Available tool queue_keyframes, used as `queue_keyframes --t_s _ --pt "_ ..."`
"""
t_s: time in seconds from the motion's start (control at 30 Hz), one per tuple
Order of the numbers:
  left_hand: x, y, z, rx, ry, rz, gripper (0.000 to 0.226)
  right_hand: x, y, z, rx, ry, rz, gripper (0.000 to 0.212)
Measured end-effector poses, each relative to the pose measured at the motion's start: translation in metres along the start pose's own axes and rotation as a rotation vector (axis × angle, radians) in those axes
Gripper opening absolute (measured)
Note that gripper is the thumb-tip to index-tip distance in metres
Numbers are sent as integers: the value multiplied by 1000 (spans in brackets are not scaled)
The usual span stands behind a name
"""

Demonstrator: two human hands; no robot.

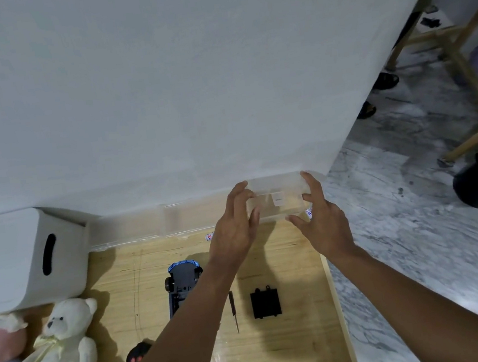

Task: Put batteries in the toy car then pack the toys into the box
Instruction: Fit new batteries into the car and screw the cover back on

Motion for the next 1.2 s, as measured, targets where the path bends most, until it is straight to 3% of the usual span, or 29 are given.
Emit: queue_keyframes --t_s 0.13,0.27,0.37,0.53,0.67,0.9,1.2 --pt "-7 -5 5 -57 85 58 57 -1 -2 1 10 -5 3 97" --pt "-18 -9 12 -15 153 127 66 -3 -2 3 28 -4 0 94" --pt "-13 -2 5 -8 121 69 56 -4 -1 4 36 2 5 90" --pt "-1 16 0 158 -31 -94 19 -3 -2 4 25 16 15 86" --pt "5 17 -1 160 -52 -140 16 -3 -3 2 34 1 17 82" --pt "0 4 5 -5 99 20 79 -4 -5 2 31 2 23 86" --pt "-5 4 11 -20 239 37 100 -1 -3 -3 93 -52 32 74"
Point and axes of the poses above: each hand's wrist, its own y-axis towards the middle knuckle, its own x-axis out of the back of the hand, z = x × y, the point moved 3 cm from there along y, towards the middle knuckle, and after that the axes turned 8 degrees about y, right-handed, at the moved point
